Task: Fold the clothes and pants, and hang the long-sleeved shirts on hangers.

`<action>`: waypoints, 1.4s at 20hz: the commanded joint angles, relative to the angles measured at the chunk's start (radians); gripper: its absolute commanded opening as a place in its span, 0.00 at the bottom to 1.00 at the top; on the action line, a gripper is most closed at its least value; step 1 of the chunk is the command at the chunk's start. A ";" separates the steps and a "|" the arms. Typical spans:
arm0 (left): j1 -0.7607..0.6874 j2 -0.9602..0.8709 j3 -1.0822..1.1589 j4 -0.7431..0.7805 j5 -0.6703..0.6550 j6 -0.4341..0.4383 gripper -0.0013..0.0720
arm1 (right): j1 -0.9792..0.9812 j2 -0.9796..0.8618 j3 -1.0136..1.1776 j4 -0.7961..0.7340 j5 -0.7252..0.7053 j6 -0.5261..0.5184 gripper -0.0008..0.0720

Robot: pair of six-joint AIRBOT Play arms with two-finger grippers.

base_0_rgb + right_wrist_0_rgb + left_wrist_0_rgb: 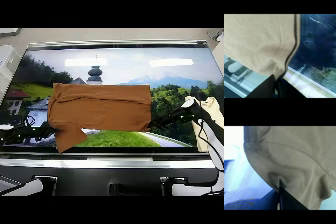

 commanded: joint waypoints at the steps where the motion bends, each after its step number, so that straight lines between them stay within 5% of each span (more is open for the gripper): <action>1: -0.008 -0.002 0.024 -0.089 -0.046 0.036 0.04 | 0.000 0.028 0.002 0.021 -0.008 -0.001 0.05; 6: -0.023 -0.010 0.238 -0.095 -0.092 -0.003 0.04 | 0.010 0.119 0.098 0.035 -0.043 0.015 0.05; 16: -0.127 -0.386 0.897 -0.077 -0.076 -0.135 0.04 | 0.166 0.047 0.386 -0.274 -0.313 0.316 0.05; 28: -0.184 -0.726 1.260 -0.035 -0.078 -0.183 0.04 | 0.167 -0.211 0.629 -0.310 -0.411 0.334 0.05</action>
